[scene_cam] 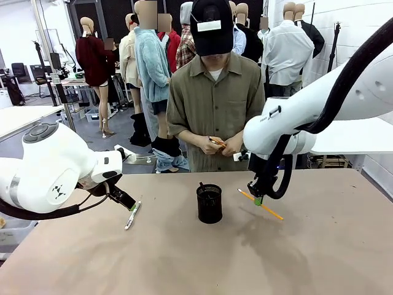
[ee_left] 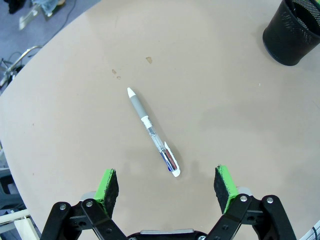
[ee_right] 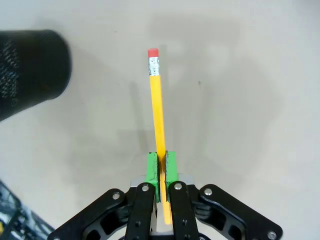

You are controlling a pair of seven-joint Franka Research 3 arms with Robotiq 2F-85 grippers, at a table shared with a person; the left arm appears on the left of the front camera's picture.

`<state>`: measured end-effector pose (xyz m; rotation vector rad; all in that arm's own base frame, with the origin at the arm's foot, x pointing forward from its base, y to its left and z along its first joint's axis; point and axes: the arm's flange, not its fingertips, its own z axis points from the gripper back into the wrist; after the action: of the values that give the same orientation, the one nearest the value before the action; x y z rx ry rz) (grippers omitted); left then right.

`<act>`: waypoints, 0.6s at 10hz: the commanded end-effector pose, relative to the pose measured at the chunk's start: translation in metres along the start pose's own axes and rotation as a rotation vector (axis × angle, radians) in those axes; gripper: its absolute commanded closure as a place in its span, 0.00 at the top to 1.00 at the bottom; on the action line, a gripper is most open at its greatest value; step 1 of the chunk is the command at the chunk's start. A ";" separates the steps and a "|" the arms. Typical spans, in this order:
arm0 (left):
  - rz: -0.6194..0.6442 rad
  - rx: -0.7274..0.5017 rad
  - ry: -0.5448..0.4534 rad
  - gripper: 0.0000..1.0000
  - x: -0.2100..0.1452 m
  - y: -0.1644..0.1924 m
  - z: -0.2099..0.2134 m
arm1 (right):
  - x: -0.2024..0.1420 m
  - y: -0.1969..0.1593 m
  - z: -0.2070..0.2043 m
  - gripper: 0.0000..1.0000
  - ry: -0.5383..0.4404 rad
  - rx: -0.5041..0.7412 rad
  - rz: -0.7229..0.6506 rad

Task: Place the pens into the pen holder.
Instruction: Pick up a writing instrument from the table and place it into the Pen holder.

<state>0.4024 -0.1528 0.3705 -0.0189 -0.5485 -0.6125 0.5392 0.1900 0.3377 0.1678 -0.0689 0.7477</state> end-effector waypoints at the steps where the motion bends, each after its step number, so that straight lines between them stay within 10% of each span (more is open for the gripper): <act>1: 0.005 -0.001 -0.002 1.00 -0.001 0.002 0.001 | -0.030 -0.010 0.008 0.00 -0.112 0.128 0.137; 6: 0.005 -0.001 -0.002 1.00 -0.001 0.002 0.001 | -0.035 -0.013 0.018 0.00 -0.375 0.384 0.488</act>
<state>0.4024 -0.1529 0.3705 -0.0189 -0.5485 -0.6126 0.5262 0.1684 0.3536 0.5983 -0.3512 1.1676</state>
